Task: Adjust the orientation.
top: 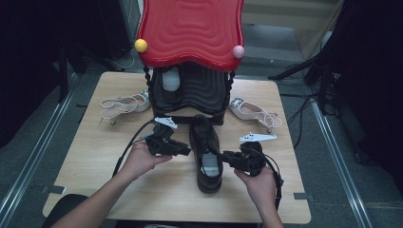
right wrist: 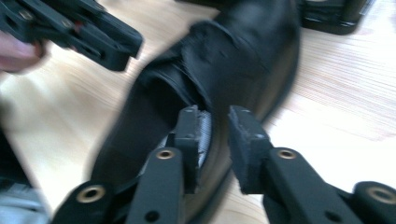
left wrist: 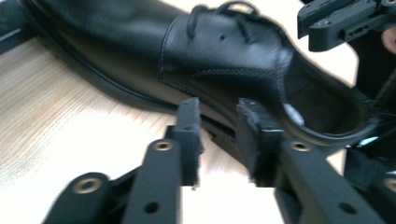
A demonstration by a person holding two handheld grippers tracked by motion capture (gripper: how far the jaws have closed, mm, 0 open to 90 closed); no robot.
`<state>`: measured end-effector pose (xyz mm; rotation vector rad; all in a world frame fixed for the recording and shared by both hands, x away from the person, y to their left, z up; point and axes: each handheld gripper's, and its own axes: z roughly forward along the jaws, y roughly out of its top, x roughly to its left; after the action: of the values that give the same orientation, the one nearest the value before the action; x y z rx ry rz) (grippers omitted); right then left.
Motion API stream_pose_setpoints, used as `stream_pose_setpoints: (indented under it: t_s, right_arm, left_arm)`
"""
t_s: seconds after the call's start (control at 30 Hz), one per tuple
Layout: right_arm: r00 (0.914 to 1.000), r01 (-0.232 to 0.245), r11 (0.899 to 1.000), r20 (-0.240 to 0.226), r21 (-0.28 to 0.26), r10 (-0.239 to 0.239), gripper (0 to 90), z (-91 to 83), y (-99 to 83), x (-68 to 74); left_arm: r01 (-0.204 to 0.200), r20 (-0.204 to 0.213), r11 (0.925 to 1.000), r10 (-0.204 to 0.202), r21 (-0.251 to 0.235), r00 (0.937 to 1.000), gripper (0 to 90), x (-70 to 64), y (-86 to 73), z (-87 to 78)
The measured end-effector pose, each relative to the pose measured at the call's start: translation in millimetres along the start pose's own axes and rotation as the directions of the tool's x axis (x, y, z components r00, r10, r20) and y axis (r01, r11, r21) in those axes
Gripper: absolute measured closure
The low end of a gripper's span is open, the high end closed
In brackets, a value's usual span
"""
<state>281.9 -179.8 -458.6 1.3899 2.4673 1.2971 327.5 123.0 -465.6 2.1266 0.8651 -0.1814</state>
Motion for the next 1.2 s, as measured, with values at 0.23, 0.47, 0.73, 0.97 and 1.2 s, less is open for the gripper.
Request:
stream_pose_setpoints:
  t_s: [0.23, 0.47, 0.73, 0.97, 1.2]
  right_arm:
    - [0.9991, -0.017, 0.998, -0.038, 0.064, 0.020, 68.3, 1.6, 12.2, 18.5]
    - [0.9988, -0.008, 0.992, -0.047, 0.125, 0.013, 70.0, 13.8, 20.1, 35.3]
    - [0.9987, -0.001, 0.979, -0.050, 0.205, 0.012, 67.7, 33.3, 24.5, 43.8]
    - [0.9994, 0.003, 0.964, -0.034, 0.268, 0.006, 67.1, 53.3, 27.6, 49.9]
    - [0.9999, -0.010, 0.951, -0.007, 0.309, 0.013, 66.7, 69.4, 30.9, 55.4]
  left_arm:
    - [-0.027, -0.013, 0.9981, 0.026, -0.056, 0.9996, 69.8, -0.9, 13.4, -29.8]
    - [-0.039, -0.017, 0.9949, 0.038, -0.093, 0.9991, 77.9, 0.6, 35.7, -58.3]
    - [-0.041, -0.013, 0.9946, 0.040, -0.096, 0.9991, 88.6, 0.9, 57.1, -77.8]
    - [-0.068, -0.045, 0.9945, 0.064, -0.080, 0.9969, 89.8, -3.3, 73.5, -82.4]
    - [-0.076, -0.063, 0.9924, 0.070, -0.097, 0.9955, 89.7, -4.9, 91.0, -95.1]
